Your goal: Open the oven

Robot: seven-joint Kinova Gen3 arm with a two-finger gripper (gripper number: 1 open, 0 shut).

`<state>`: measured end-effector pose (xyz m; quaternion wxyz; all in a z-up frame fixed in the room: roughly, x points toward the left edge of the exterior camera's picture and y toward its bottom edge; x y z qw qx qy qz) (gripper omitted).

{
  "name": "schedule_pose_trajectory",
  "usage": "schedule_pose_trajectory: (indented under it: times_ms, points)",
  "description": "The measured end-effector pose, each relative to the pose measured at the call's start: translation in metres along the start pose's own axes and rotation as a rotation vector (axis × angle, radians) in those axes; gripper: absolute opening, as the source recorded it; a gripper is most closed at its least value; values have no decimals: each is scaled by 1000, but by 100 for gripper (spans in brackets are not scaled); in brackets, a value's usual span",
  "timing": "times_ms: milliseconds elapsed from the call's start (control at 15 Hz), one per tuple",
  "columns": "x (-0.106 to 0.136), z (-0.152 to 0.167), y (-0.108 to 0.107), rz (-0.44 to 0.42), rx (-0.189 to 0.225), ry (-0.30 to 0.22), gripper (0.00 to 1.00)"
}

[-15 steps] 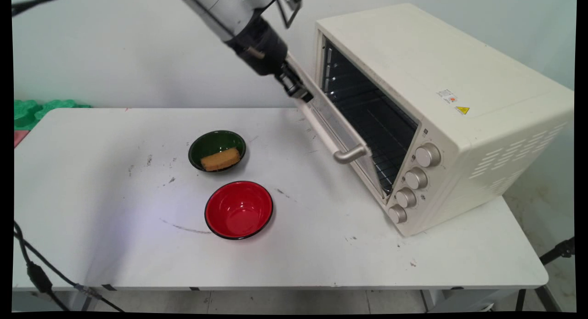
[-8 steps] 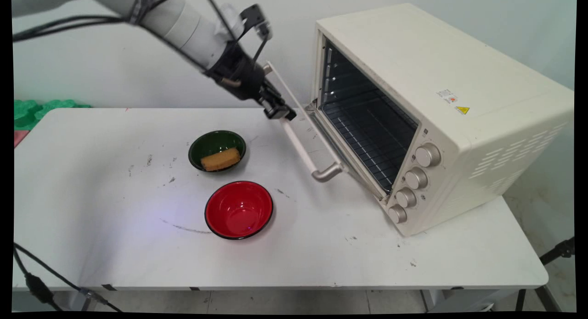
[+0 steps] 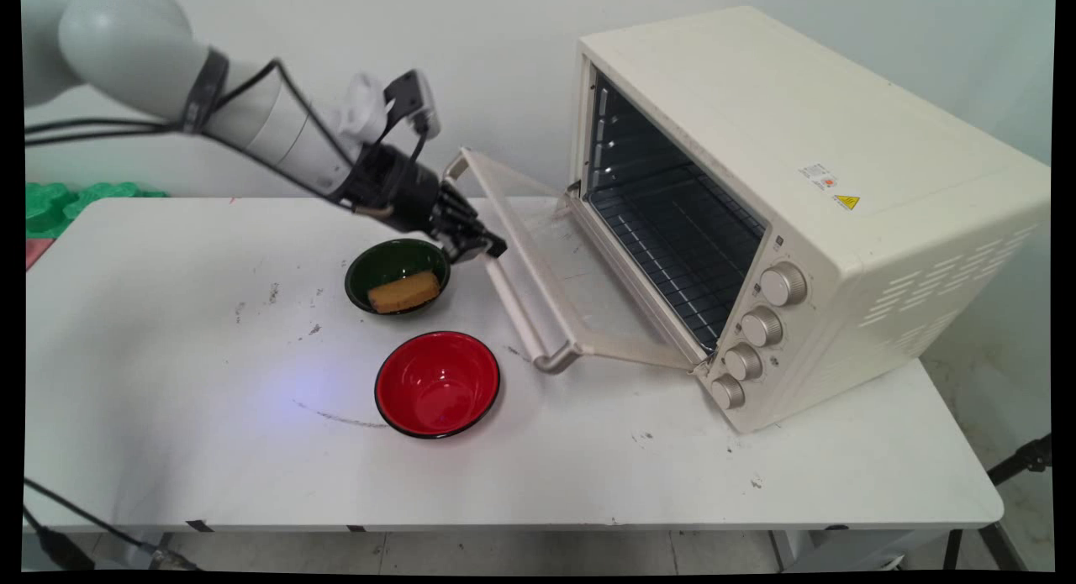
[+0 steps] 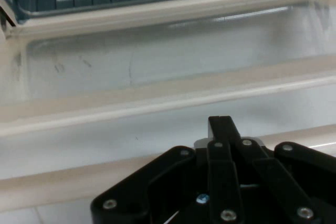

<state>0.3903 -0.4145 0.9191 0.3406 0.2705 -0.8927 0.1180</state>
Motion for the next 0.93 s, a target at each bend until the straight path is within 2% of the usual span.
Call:
schedule_pose_trajectory:
  times_ms: [467, 933]
  points:
    - [-37, 4, 4, 27, 8, 42, 0]
    - [-69, -6, 11, 59, 14, 80, 0]
